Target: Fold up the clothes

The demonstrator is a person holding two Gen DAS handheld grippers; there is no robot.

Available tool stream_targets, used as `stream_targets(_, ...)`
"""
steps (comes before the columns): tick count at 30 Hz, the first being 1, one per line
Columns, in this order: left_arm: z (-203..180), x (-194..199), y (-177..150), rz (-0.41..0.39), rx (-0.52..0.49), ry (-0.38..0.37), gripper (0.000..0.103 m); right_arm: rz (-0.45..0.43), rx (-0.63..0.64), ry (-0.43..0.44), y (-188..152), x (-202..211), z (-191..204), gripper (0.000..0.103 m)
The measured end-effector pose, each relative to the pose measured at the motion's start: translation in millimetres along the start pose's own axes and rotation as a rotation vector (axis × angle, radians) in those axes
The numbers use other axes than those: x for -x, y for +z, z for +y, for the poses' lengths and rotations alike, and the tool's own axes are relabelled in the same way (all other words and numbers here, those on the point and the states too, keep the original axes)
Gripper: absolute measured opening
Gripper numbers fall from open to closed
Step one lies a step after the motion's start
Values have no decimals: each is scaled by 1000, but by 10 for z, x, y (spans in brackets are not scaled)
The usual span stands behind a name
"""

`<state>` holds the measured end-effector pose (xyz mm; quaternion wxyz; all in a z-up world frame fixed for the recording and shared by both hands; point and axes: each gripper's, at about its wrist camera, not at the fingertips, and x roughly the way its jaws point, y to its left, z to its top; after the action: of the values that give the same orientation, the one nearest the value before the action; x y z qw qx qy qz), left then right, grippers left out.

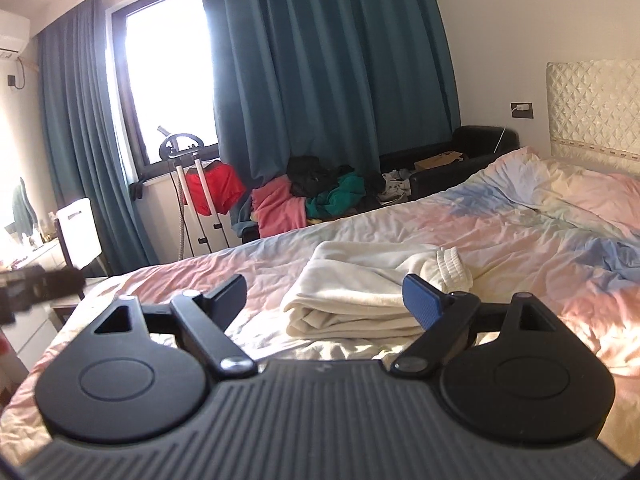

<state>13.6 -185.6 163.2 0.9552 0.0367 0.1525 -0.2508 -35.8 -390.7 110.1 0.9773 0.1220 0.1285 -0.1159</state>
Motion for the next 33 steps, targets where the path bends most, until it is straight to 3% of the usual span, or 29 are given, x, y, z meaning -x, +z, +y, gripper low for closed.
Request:
stream_targets(14,89,-332,-515,13,-5,38,103,38,68,-88,-541,-235,17,86)
stream_targets(21,138,-482,-666,23,14,40,103,31,91,-139,-628,-287,59,86)
stream_targets(33,82,-592,-749,51,5,60,103,29,111,-146,-627,-300,78,86)
